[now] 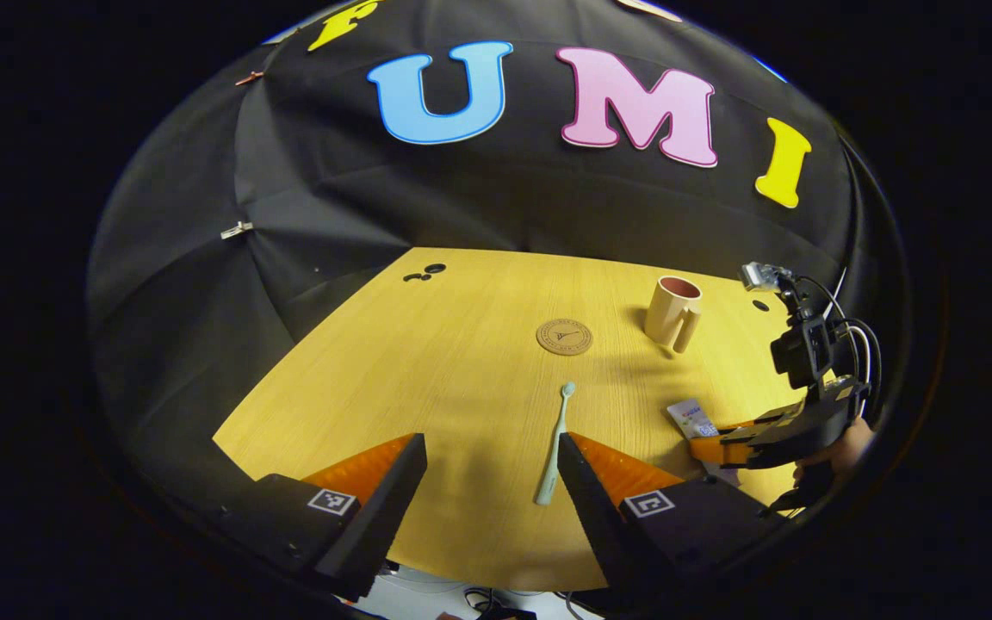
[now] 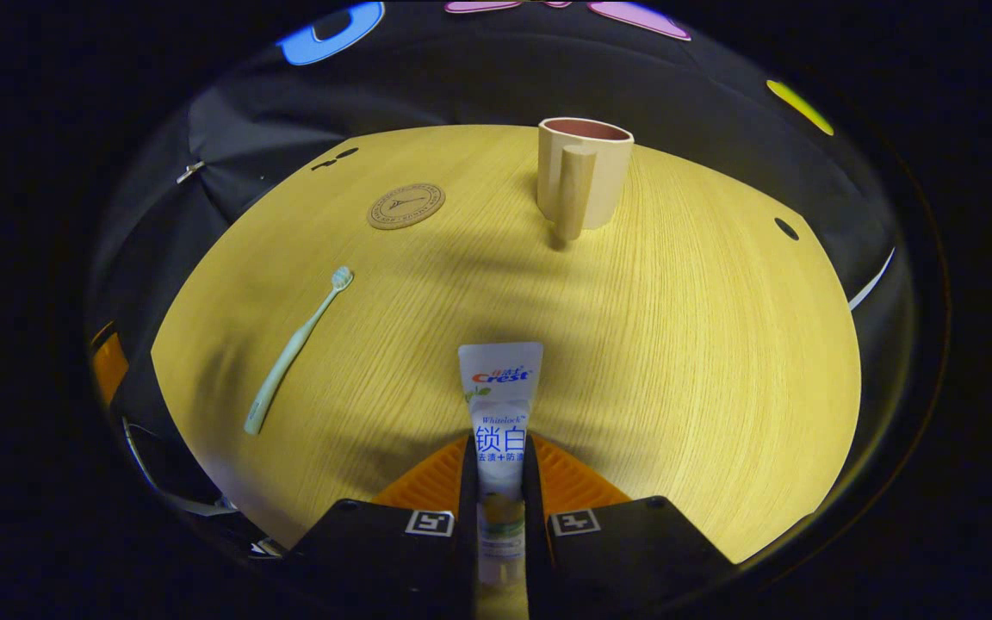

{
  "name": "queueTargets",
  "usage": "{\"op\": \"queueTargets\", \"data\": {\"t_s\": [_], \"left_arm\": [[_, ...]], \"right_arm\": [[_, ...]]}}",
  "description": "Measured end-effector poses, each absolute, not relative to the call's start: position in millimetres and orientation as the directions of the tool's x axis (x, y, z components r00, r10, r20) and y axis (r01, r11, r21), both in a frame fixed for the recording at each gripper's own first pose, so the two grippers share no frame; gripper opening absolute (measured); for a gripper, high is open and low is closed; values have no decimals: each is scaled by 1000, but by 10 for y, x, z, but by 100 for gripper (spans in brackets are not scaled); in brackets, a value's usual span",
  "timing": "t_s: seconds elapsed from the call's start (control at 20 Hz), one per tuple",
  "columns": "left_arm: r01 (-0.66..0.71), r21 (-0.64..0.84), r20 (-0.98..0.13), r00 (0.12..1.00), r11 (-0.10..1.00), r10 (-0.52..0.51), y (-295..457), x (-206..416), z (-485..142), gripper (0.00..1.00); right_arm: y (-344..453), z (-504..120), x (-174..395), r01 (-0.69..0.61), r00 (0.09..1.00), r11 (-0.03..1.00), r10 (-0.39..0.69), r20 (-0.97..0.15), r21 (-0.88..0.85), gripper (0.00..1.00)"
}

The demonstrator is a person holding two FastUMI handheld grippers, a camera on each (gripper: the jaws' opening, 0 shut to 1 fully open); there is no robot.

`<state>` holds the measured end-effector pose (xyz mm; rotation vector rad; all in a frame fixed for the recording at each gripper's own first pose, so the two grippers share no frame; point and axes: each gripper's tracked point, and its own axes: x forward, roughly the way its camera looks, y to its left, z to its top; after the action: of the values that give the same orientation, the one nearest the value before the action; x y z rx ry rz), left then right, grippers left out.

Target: Put the toothbrush and toothpaste on the desktop into the cup, then pick up the cup and place it on the coaster on the desktop.

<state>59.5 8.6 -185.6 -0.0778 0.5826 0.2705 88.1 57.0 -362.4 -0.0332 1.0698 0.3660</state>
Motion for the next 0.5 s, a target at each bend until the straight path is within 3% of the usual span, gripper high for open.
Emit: {"op": "queueTargets", "data": {"t_s": [0.3, 0.5], "left_arm": [[-148, -1, -665, 739, 989, 110, -41, 1095, -2270, 98], [-68, -44, -762, 648, 997, 10, -268, 1282, -2687, 98]], "right_arm": [[97, -3286, 914, -191, 508, 964, 260, -821, 187, 26], [-145, -3178, 845, -156, 530, 969, 244, -812, 189, 26]]}}
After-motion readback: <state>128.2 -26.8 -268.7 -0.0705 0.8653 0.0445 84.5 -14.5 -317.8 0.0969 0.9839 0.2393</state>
